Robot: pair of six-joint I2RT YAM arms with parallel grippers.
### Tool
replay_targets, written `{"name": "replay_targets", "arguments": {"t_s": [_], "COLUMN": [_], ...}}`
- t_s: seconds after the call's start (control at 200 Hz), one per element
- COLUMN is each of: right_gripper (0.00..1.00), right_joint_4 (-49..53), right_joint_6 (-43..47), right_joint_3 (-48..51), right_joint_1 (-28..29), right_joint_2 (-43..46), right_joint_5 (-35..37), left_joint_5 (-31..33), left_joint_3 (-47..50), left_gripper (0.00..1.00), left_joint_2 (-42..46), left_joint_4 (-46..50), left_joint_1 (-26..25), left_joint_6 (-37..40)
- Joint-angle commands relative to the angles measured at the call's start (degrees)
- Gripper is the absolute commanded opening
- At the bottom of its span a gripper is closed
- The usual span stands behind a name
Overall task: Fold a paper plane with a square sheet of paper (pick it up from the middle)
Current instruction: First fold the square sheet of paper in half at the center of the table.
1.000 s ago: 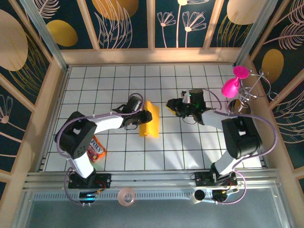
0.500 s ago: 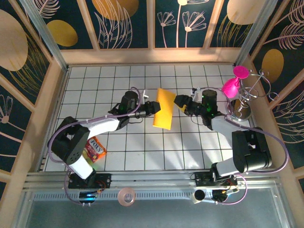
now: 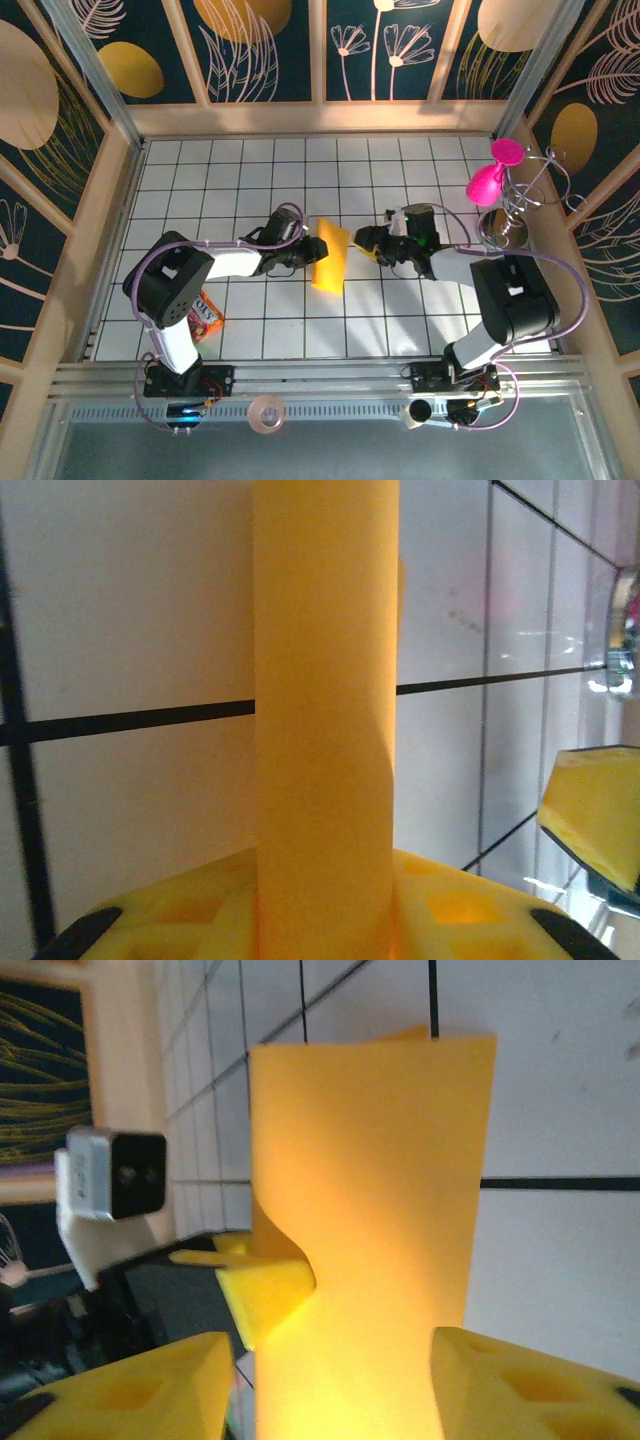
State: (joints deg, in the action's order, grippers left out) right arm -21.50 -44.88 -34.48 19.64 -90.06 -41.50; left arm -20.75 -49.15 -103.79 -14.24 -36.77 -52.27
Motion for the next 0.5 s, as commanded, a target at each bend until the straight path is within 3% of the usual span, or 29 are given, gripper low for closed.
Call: {"name": "replay_targets", "arguments": {"t_s": [0.0, 0.125, 0.23, 0.496], "right_gripper": [0.43, 0.23, 0.14, 0.1], "right_joint_4": [2.8, 4.0, 7.5, 15.3], "right_joint_6": [1.5, 1.1, 2.1, 4.4], "right_joint_3": [-3.5, -5.9, -8.5, -12.9], "right_joint_1": [3.1, 5.7, 7.2, 9.0], "right_joint_2": [-2.8, -6.0, -8.7, -13.4], "right_joint_5": [1.8, 3.0, 4.8, 9.4], "left_joint_5": [3.6, 4.4, 4.6, 5.3], "left_joint_3": [-0.1, 0.2, 0.2, -1.1], "left_gripper": [0.32, 0.32, 0.32, 0.35], "left_joint_2": [-1.4, -1.2, -1.2, -0.2], "left_joint_4": [4.4, 4.8, 5.3, 7.3], "left_joint_1": [0.2, 0.2, 0.2, 0.1], "left_joint_6": [2.6, 2.6, 2.6, 2.4]}}
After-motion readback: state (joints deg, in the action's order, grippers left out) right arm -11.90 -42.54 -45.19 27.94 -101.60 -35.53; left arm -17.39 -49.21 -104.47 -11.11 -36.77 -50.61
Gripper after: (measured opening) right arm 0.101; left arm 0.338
